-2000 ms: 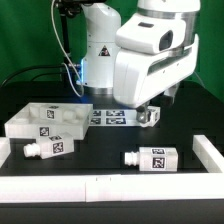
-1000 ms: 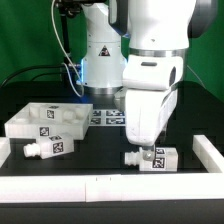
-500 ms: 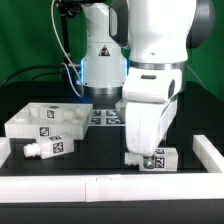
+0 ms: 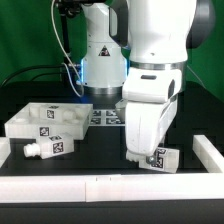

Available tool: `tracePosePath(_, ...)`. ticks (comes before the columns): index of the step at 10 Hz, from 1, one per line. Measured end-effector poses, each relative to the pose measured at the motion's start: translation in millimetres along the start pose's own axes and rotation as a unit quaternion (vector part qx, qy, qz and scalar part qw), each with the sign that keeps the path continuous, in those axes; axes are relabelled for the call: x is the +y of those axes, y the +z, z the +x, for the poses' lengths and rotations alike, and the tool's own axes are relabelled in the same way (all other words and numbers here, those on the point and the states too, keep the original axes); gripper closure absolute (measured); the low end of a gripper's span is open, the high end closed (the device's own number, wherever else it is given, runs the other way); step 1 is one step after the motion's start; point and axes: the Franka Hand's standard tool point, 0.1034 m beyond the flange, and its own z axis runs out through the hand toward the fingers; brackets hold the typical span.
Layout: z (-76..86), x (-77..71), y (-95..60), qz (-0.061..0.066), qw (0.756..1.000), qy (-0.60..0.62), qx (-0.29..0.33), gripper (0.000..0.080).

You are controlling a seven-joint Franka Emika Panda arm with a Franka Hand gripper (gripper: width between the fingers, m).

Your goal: Assemble one leg

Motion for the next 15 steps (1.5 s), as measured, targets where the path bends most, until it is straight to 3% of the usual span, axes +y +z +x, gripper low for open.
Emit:
tracePosePath(2,-1.1,-43.8,-11.0,0.010,0.998,0.063,-0.009,0.0515)
tracePosePath(3,4.6,-60.1,-20.5,0.008,0.996,0.084,-0.010,0.0515)
tracePosePath(4,9.7,-67.5,-28.6,0.000,0.996,0.085,-0.003,0.0515)
tracePosePath(8,7.6,-71.2,-24.7,0.003,0.995,0.102,-0.006,0.0515)
tracePosePath(10,14.9,-116.5,-27.5,0.006,0.990,0.137,-0.008,0.0515)
tracePosePath(12,19.8,-156.0,-15.2,0.003,0.989,0.147,0.006,0.0515)
tracePosePath(13,21.5,-167.4,-3.4,0.005,0.989,0.144,0.010,0.0515)
tracePosePath(15,22.7,-172.8,5.5,0.009,0.990,0.144,0.008,0.0515)
